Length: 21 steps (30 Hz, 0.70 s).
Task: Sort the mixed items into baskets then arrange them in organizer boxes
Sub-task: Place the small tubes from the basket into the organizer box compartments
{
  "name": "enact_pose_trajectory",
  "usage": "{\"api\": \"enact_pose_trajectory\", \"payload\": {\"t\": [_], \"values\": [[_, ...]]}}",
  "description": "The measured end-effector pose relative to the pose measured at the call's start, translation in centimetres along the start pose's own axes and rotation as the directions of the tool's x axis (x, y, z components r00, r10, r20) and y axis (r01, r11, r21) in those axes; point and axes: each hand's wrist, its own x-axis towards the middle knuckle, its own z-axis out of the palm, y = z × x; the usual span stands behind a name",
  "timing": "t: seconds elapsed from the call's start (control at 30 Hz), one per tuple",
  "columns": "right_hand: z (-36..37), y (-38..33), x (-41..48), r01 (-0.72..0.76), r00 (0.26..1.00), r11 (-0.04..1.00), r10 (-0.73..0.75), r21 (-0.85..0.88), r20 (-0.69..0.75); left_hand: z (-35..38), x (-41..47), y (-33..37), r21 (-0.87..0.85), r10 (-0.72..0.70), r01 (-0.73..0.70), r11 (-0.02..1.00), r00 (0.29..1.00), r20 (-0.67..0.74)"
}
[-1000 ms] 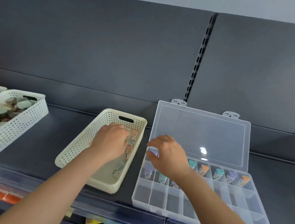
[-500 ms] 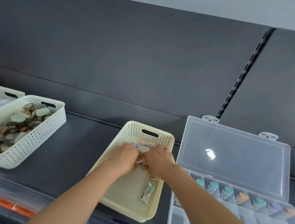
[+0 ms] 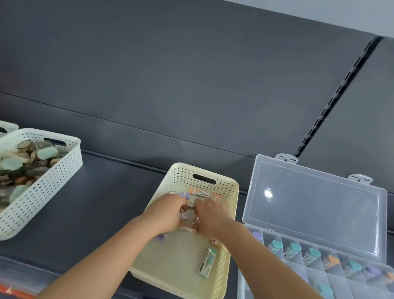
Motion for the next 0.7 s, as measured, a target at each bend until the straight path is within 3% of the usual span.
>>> {"api": "enact_pose_trajectory", "payload": {"t": [0.13, 0.3, 0.47, 0.57, 0.7], "values": [[-0.2, 0.0, -0.4, 0.000, 0.999, 0.996, 0.004, 0.093, -0.040, -0.5, -0.4, 0.1, -0.034, 0.046, -0.051, 0.998, 0.991, -0.126], [-1.9, 1.3, -3.1, 0.049, 0.957, 0.957, 0.037, 0.285, -0.289, -1.5, -1.8, 1.2, -0.163, 0.096, -0.140, 0.977, 0.963, -0.250], [-2.6, 4.3, -8.6, 0.193, 0.801, 0.900, 0.086, 0.390, -0.593, -1.6, -4.2, 5.1, -0.260, 0.140, -0.260, 0.930, 0.905, -0.401], [-1.8, 6.9, -12.4, 0.233, 0.722, 0.852, 0.172, 0.470, -0.670, -1.0, -5.9, 8.6, -0.325, 0.158, -0.334, 0.885, 0.871, -0.465], [-0.4, 11.1, -17.1, 0.262, 0.674, 0.828, 0.210, 0.495, -0.708, 1.1, -7.6, 14.2, -0.346, 0.227, -0.432, 0.833, 0.837, -0.499]]}}
